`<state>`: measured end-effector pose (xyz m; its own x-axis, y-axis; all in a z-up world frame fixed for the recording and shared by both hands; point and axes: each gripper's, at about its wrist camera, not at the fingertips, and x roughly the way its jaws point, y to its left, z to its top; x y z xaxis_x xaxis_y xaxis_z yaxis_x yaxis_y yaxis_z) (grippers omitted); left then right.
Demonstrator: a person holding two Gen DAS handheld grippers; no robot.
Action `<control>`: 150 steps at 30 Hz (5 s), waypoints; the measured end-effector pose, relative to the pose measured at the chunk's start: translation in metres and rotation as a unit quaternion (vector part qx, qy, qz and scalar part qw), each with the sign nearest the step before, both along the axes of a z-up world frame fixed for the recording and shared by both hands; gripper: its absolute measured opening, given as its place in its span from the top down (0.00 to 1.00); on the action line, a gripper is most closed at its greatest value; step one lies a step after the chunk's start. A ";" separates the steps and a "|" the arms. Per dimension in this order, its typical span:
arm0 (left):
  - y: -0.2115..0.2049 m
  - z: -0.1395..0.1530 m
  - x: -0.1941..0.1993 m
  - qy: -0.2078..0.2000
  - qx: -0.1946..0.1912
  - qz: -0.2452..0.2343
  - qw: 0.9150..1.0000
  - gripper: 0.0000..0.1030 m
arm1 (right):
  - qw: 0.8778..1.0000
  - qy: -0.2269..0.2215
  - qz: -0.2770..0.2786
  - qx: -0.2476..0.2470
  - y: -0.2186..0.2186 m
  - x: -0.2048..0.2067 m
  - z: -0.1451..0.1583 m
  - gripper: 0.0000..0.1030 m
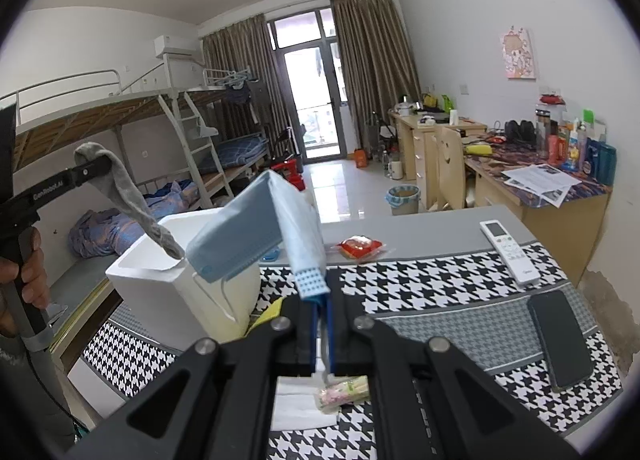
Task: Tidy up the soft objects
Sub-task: 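Carry the sock over the foam box with the left tool while the right tool carries the mask, then open the left tool to drop the grey sock into the foam box, then move the blue mask over the foam box and open the right tool, then withdraw the right tool up and away from the foam box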
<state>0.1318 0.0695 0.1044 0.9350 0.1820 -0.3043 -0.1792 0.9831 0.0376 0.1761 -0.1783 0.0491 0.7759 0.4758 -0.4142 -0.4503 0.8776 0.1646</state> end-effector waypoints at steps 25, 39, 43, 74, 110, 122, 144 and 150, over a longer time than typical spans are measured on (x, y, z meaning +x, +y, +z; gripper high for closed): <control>0.036 -0.057 0.057 0.150 -0.041 0.007 0.988 0.88 | 1.000 0.005 0.008 -0.009 0.008 0.005 -0.004 0.95; 0.043 -0.068 0.067 0.164 -0.034 0.012 0.986 0.18 | 1.000 0.010 0.006 -0.015 0.012 0.008 -0.007 0.95; 0.043 -0.061 0.058 0.139 -0.029 0.008 0.990 0.02 | 1.000 0.010 0.006 -0.010 0.015 0.010 -0.005 0.95; 0.096 -0.054 -0.038 0.054 -0.028 0.095 0.994 0.01 | 0.995 -0.036 0.084 -0.024 0.097 0.015 0.041 0.95; 0.114 -0.098 -0.081 0.077 -0.020 0.130 0.988 0.01 | 0.983 0.024 0.160 -0.087 0.200 0.045 0.021 0.94; 0.117 -0.105 -0.083 0.085 -0.035 0.120 0.988 0.01 | 0.978 0.046 0.159 -0.124 0.223 0.055 0.006 0.94; 0.113 -0.112 -0.077 0.097 -0.041 0.111 0.988 0.01 | 0.973 0.054 0.173 -0.145 0.235 0.051 -0.006 0.19; 0.106 -0.108 -0.079 0.093 -0.039 0.109 0.989 0.01 | 0.975 0.046 0.173 -0.130 0.224 0.046 0.005 0.19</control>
